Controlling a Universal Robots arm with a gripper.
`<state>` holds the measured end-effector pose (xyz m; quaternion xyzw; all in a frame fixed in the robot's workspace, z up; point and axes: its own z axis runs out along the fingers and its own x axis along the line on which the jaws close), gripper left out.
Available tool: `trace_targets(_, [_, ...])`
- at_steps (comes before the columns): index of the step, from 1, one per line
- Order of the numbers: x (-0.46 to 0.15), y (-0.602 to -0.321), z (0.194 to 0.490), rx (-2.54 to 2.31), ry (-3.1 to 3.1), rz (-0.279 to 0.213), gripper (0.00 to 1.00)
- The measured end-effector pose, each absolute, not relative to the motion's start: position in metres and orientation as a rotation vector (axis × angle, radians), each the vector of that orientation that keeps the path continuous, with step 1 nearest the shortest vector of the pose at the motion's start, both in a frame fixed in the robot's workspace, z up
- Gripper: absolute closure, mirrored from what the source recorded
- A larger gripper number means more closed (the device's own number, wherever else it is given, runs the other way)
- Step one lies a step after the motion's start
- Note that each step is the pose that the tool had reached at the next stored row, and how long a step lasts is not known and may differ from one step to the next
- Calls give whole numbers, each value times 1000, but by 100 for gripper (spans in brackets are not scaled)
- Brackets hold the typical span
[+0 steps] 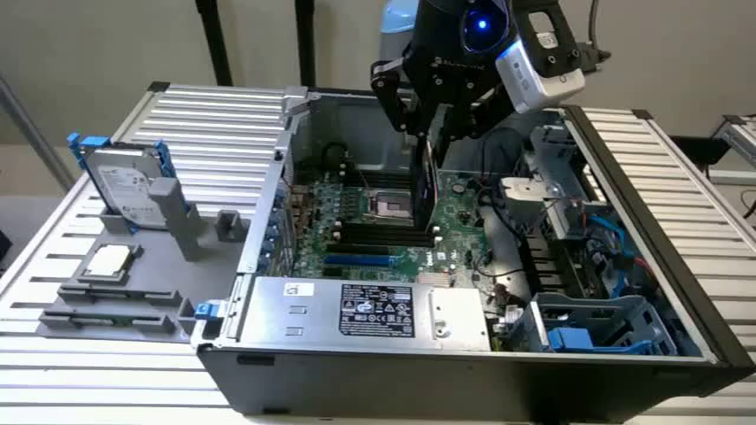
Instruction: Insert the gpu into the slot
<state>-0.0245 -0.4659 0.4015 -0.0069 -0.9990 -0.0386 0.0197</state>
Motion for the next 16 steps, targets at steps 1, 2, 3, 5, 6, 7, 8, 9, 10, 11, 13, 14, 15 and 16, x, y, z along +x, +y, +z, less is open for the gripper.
trace_targets(1, [-24,-466,402,-22,-3100,-120,74])
trace_targets(2, [-24,-466,402,-21,-3100,-120,74])
trace_targets(3, [-24,-466,402,-21,-3100,-119,74])
trace_targets(5, [-24,-466,402,-21,-3100,-120,74])
trace_targets(6, [-24,-466,402,-21,-3100,-120,74])
trace_targets(7, [-24,-466,402,-21,-3100,-120,74])
trace_targets(8, [-24,-466,402,-21,-3100,-120,74])
trace_targets(9, [-24,-466,402,-21,-3100,-120,74])
trace_targets(10, [-24,-466,402,-21,-3100,-120,74])
trace_targets(11, [-24,-466,402,-19,-3100,-120,74])
trace_targets(13, [-24,-466,402,-17,-3100,-120,74])
trace_targets(14, [-24,-466,402,-17,-3100,-120,74])
trace_targets(15, [-25,-466,402,-17,-3100,-120,74])
trace_targets(16, [-25,-466,402,-17,-3101,-122,74])
